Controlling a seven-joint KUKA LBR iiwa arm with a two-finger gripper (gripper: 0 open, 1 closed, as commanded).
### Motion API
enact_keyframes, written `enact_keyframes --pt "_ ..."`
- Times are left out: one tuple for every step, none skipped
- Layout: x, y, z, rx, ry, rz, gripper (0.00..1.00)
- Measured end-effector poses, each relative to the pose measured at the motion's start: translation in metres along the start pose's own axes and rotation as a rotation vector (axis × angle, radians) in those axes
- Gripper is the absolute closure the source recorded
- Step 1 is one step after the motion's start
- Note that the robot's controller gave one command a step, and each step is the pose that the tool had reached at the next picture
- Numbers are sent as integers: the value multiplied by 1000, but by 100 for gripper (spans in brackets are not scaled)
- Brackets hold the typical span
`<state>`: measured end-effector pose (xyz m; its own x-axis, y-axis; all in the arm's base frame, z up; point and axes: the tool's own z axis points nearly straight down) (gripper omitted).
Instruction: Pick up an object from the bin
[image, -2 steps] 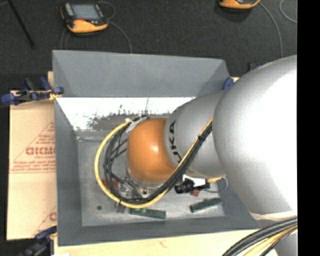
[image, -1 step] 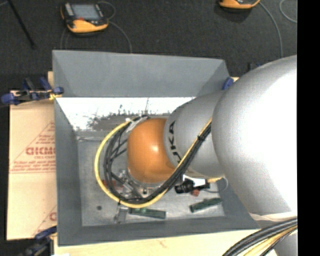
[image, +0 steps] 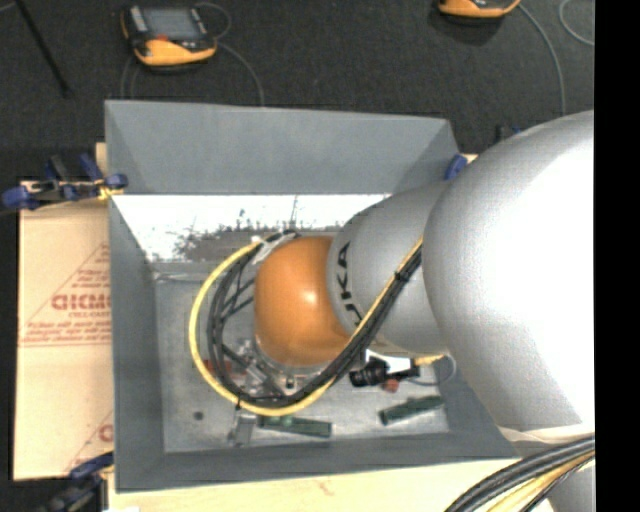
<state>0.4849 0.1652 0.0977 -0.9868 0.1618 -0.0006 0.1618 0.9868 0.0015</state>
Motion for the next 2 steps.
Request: enact_keyframes --pt "-18 -17 9 -2 -2 36 0" --pt "-32 -45 21 1 1 188 100"
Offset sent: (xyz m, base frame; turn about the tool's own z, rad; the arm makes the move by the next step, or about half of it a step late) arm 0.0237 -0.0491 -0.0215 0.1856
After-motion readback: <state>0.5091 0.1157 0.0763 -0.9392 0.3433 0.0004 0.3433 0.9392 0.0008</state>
